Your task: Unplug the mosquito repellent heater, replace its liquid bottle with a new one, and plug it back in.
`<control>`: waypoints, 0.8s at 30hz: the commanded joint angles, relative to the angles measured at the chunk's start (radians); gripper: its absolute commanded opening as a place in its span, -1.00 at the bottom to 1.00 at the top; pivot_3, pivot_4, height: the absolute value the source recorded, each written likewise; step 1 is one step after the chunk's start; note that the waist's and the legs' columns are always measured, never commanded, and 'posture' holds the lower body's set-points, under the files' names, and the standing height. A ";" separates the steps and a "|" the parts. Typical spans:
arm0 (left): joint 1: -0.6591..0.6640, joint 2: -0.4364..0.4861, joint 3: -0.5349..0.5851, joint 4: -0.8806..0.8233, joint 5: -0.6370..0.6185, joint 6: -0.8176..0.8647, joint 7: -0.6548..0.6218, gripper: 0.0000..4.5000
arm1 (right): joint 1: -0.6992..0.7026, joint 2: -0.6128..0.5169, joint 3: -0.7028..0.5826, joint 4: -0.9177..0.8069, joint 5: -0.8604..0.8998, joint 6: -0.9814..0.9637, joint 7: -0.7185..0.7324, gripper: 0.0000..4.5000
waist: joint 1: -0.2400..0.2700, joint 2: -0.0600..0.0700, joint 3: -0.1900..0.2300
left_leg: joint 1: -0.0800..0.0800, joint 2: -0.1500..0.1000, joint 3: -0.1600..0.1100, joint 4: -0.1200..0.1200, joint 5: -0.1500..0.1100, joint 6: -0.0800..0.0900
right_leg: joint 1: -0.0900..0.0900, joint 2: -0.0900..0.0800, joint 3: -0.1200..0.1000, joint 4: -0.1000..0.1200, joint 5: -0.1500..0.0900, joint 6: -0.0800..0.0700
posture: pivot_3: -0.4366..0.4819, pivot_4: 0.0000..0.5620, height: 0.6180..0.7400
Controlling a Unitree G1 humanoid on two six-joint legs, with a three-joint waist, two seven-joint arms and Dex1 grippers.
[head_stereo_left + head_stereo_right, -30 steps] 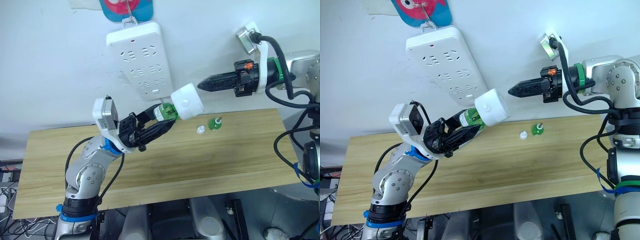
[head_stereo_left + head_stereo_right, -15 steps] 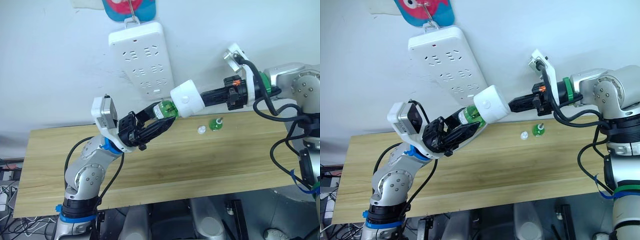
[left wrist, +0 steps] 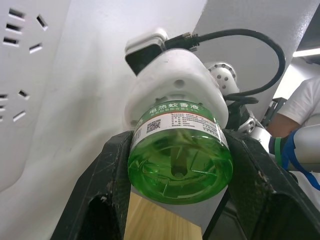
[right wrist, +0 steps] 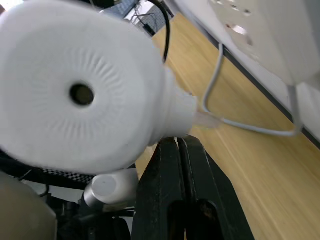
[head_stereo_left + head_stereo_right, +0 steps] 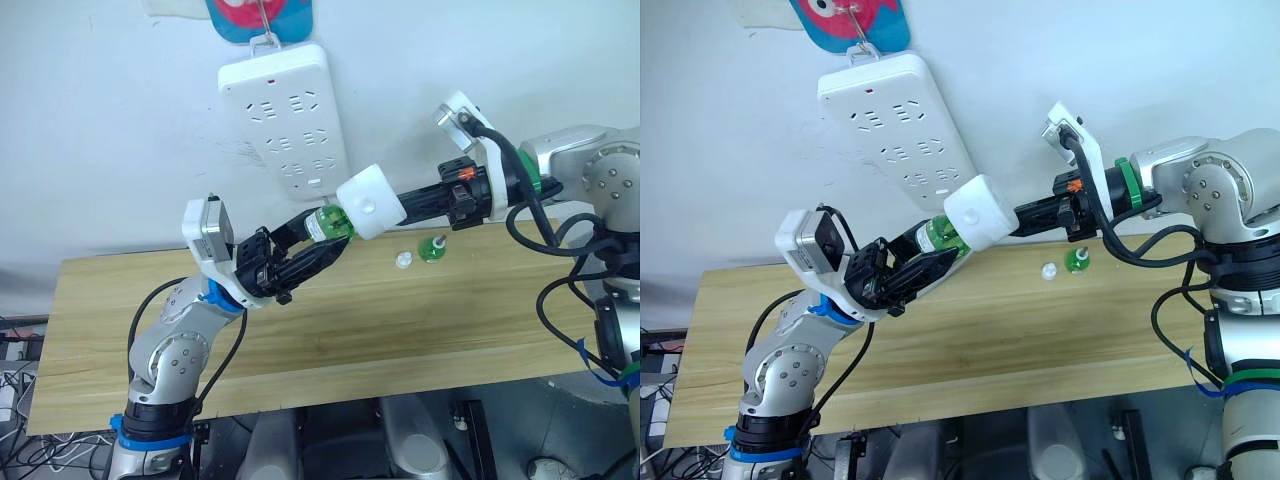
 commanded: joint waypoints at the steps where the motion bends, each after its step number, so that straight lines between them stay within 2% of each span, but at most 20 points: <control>1: 0.005 -0.002 0.006 -0.040 -0.010 -0.015 -0.007 0.03 | -0.023 -0.012 -0.049 -0.055 0.046 0.020 0.007 -0.98 | 0.000 0.000 0.000 | 0.000 0.000 0.000 0.000 0.000 0.000 | 0.000 0.000 0.000 0.000 0.000 0.000 | -0.60 0.16 1.00; 5: 0.003 -0.002 0.007 -0.041 -0.014 -0.012 -0.006 0.03 | 0.000 -0.047 -0.032 -0.062 0.031 0.003 0.026 -0.98 | 0.000 0.000 0.000 | 0.000 0.000 0.000 0.000 0.000 0.000 | 0.000 0.000 0.000 0.000 0.000 0.000 | -0.59 0.17 1.00; 8: 0.002 0.003 0.012 -0.042 -0.017 -0.008 -0.004 0.03 | 0.011 -0.111 -0.015 -0.027 0.008 -0.049 0.095 -0.98 | 0.004 0.000 0.000 | 0.000 0.000 0.000 0.000 0.000 0.000 | 0.000 0.000 0.000 0.000 0.000 0.000 | -0.59 0.17 1.00; 13: 0.004 0.010 0.016 -0.045 -0.019 -0.006 -0.002 0.03 | -0.004 -0.149 -0.002 0.010 0.006 -0.076 0.165 -0.98 | 0.006 0.000 0.000 | 0.000 0.000 0.000 0.000 0.000 0.000 | 0.000 0.000 0.000 0.000 0.000 0.000 | -0.58 0.16 1.00; 18: -0.001 0.009 0.012 -0.049 -0.026 0.001 0.001 0.03 | -0.015 -0.096 0.038 0.093 -0.106 -0.192 0.114 -0.98 | 0.005 0.000 0.000 | 0.000 0.000 0.000 0.000 0.000 0.000 | 0.000 0.000 0.000 0.000 0.000 0.000 | -0.59 0.17 1.00; 24: -0.005 0.003 0.005 -0.054 -0.034 0.009 0.008 0.03 | -0.046 -0.010 0.035 0.129 -0.139 -0.216 0.089 -0.98 | 0.000 0.000 0.000 | 0.000 0.000 0.000 0.000 0.000 0.000 | 0.000 0.000 0.000 0.000 0.000 0.000 | -0.59 0.17 1.00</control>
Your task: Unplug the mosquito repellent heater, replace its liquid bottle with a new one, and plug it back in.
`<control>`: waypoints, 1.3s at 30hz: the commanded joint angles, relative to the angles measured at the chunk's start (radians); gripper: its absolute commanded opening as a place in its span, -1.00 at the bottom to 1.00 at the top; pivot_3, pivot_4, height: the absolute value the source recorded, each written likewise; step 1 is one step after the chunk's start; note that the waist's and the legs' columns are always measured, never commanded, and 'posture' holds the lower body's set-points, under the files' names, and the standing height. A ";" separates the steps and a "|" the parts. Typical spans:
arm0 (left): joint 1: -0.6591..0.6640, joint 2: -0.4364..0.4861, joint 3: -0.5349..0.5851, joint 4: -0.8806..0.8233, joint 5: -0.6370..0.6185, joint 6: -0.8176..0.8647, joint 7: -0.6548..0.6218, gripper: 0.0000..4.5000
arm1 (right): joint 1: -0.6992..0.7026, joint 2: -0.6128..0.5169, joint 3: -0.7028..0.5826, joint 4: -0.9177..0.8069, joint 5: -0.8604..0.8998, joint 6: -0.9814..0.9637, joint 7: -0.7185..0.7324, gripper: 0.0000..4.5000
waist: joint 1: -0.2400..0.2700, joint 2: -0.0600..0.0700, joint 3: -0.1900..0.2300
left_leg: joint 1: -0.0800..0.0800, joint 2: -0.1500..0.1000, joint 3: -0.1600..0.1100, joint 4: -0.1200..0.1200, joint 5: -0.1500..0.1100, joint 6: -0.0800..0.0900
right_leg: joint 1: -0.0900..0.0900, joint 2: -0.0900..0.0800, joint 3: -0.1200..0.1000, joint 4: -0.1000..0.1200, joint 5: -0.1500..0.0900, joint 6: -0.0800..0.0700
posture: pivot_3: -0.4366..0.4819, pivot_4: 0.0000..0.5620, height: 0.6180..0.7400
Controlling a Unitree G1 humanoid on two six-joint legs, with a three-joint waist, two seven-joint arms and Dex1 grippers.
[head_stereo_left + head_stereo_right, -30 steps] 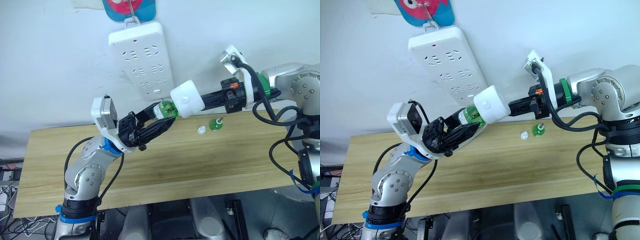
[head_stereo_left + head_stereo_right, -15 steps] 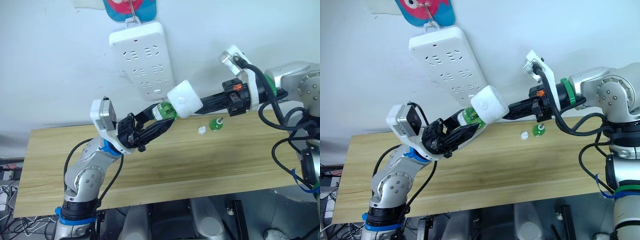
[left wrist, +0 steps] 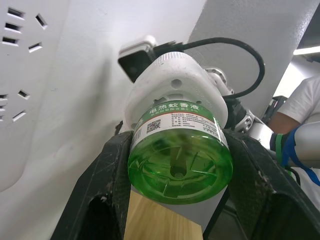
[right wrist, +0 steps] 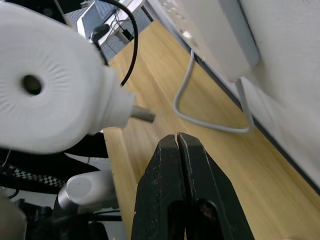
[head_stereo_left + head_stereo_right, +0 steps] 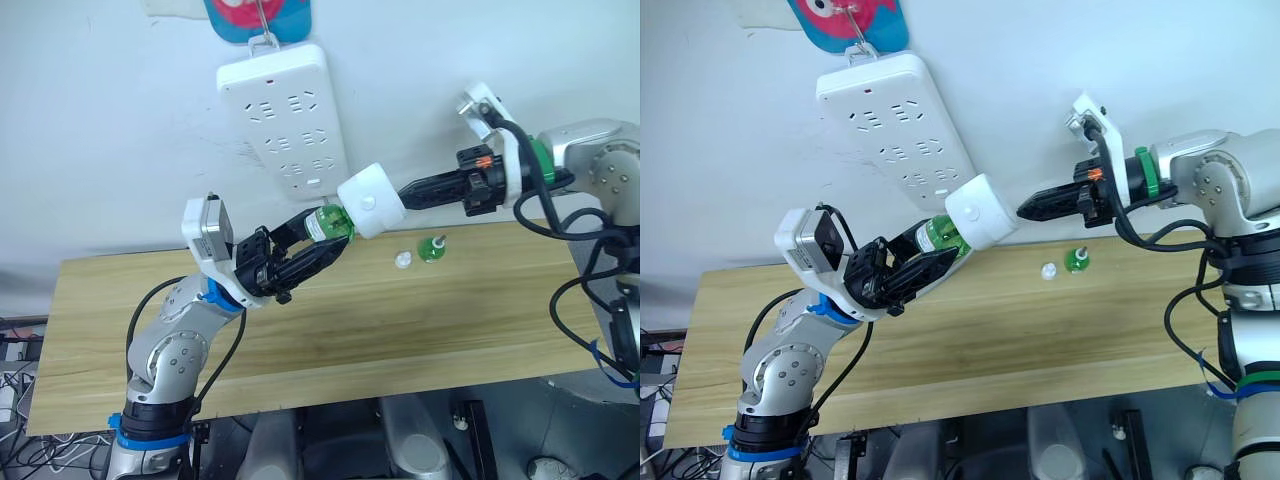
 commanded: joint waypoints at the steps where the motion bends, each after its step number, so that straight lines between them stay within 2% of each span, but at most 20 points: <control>1: -0.002 -0.004 0.007 -0.054 -0.035 0.004 0.004 0.03 | -0.045 0.027 -0.023 -0.011 -0.011 -0.020 -0.010 -0.98 | 0.000 0.000 0.000 | 0.000 0.000 0.000 0.000 0.000 0.000 | 0.000 0.000 0.000 0.000 0.000 0.000 | -0.58 0.20 1.00; 11: 0.006 -0.008 0.007 -0.061 -0.039 0.006 0.015 0.03 | -0.048 0.086 -0.055 -0.055 0.023 0.028 -0.040 -0.98 | 0.001 0.000 0.000 | 0.000 0.000 0.000 0.000 0.000 0.000 | 0.000 0.000 0.000 0.000 0.000 0.000 | -0.58 0.22 1.00; 24: 0.015 -0.012 0.007 -0.034 -0.002 -0.026 -0.001 0.03 | -0.019 0.049 -0.092 -0.213 0.132 0.194 -0.055 -0.98 | 0.001 0.000 0.000 | 0.000 0.000 0.000 0.000 0.000 0.000 | 0.000 0.000 0.000 0.000 0.000 0.000 | -0.60 0.23 1.00; 39: 0.010 -0.010 -0.005 0.003 0.036 -0.047 -0.038 0.03 | -0.030 0.006 -0.098 -0.318 0.246 0.304 -0.070 -0.98 | 0.001 0.000 0.000 | 0.000 0.000 0.000 0.000 0.000 0.000 | 0.000 0.000 0.000 0.000 0.000 0.000 | -0.63 0.24 1.00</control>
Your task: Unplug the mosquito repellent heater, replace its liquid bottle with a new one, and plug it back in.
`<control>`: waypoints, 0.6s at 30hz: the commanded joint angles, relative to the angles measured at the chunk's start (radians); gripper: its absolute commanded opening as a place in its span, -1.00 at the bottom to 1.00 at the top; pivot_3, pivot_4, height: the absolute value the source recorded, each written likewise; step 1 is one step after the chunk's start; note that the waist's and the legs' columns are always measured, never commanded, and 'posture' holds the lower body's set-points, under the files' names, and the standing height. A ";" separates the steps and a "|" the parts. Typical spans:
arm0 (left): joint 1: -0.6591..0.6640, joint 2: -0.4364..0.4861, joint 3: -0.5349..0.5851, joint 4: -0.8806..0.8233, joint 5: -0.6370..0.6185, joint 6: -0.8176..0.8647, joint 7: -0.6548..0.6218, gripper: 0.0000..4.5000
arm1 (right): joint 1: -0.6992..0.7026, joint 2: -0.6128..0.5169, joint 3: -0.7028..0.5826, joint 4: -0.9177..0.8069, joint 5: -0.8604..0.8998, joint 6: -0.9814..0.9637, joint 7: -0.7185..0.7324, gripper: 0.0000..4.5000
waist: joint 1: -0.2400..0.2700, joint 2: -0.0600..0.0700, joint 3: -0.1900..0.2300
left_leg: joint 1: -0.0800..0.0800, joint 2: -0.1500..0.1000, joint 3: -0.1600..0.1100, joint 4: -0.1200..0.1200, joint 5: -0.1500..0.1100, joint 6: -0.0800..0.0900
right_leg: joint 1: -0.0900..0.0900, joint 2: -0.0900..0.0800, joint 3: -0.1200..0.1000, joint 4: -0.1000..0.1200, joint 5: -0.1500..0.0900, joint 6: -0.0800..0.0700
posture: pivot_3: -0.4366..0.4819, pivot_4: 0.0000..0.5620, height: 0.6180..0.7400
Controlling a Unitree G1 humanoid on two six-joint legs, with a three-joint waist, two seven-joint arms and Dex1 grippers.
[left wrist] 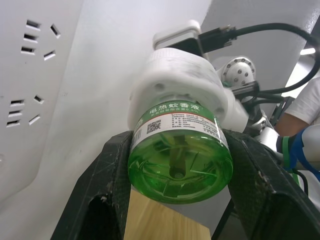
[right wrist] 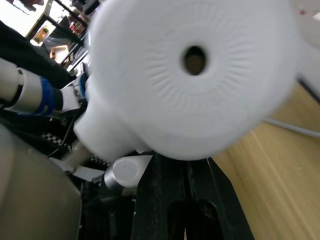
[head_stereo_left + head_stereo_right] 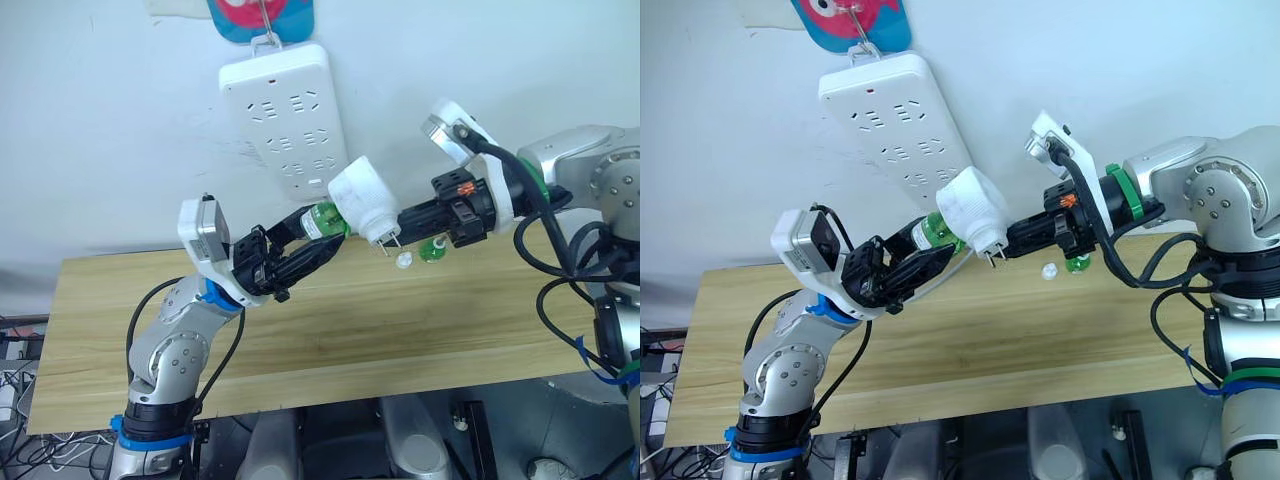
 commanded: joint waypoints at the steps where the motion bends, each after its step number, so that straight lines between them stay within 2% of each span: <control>1: 0.003 0.001 -0.011 -0.015 0.008 -0.014 -0.024 0.03 | -0.033 -0.022 -0.034 -0.042 0.040 0.011 0.005 -0.98 | 0.000 0.000 0.000 | 0.000 0.000 0.000 0.000 0.000 0.000 | 0.000 0.000 0.000 0.000 0.000 0.000 | -0.63 0.24 1.00; 12: -0.005 -0.004 -0.021 0.012 0.028 -0.026 -0.047 0.03 | -0.078 -0.055 -0.032 -0.034 0.088 0.007 0.032 -0.98 | -0.002 0.000 0.000 | 0.000 0.000 0.000 0.000 0.000 0.000 | 0.000 0.000 0.000 0.000 0.000 0.000 | -0.66 0.23 1.00; 18: -0.010 -0.012 -0.030 0.012 0.031 -0.024 -0.052 0.03 | -0.126 -0.035 -0.045 -0.013 0.114 0.022 0.020 -0.98 | -0.003 0.000 0.000 | 0.000 0.000 0.000 0.000 0.000 0.000 | 0.000 0.000 0.000 0.000 0.000 0.000 | -0.67 0.22 1.00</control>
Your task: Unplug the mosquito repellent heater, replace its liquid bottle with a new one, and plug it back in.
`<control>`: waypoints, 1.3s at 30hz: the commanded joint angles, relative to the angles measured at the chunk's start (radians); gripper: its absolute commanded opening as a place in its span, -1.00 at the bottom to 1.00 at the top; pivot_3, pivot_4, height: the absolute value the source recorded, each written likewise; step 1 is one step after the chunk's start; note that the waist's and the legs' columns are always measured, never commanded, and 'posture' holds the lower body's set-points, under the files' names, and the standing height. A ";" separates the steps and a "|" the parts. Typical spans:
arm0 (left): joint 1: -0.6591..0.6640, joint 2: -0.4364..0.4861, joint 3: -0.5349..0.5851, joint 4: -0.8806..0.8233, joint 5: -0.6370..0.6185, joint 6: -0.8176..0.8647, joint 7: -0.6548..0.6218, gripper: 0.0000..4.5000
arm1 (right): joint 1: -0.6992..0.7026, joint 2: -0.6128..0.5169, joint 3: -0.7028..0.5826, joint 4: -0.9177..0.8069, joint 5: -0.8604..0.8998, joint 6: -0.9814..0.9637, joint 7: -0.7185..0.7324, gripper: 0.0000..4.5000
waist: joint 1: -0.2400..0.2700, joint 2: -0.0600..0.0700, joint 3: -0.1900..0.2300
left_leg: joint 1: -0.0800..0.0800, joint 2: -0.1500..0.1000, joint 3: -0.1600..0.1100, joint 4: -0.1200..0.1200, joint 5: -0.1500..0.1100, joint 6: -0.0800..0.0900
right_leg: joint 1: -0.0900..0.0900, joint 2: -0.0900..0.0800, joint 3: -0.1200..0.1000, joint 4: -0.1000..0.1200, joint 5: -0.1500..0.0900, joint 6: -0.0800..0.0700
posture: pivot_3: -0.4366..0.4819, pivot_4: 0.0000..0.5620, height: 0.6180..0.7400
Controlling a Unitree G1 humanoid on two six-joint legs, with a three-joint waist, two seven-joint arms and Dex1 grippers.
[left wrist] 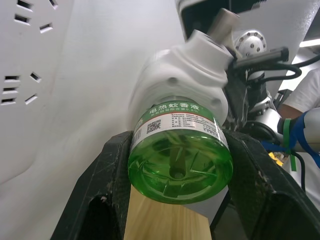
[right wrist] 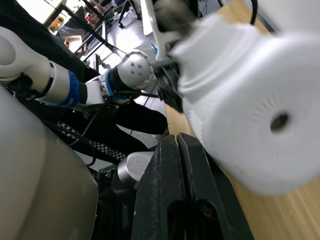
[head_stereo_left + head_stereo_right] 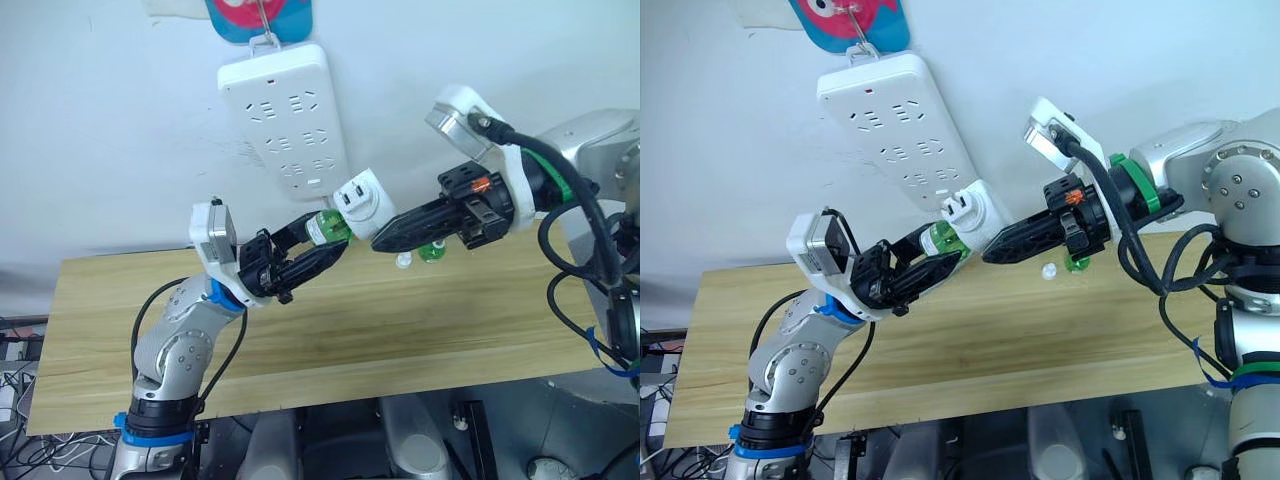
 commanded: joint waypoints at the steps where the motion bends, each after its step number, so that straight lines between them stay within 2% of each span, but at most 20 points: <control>1: -0.003 -0.008 -0.012 -0.024 -0.006 -0.010 -0.019 0.03 | -0.042 0.002 -0.043 -0.001 0.033 0.007 0.000 -0.98 | 0.000 0.000 0.000 | 0.000 0.000 0.000 0.000 0.000 0.000 | 0.000 0.000 0.000 0.000 0.000 0.000 | -0.68 0.22 1.00; 17: -0.007 -0.012 -0.037 -0.046 -0.026 0.014 -0.022 0.03 | -0.117 0.064 -0.047 0.071 0.022 -0.020 -0.040 -0.98 | -0.001 0.000 0.000 | 0.000 0.000 0.000 0.000 0.000 0.000 | 0.000 0.000 0.000 0.000 0.000 0.000 | -0.66 0.18 1.00; 39: -0.011 -0.022 -0.032 -0.086 -0.067 0.061 -0.003 0.03 | -0.112 0.129 -0.012 0.116 -0.095 -0.116 -0.116 -0.98 | -0.001 0.000 0.000 | 0.000 0.000 0.000 0.000 0.000 0.000 | 0.000 0.000 0.000 0.000 0.000 0.000 | -0.64 0.20 1.00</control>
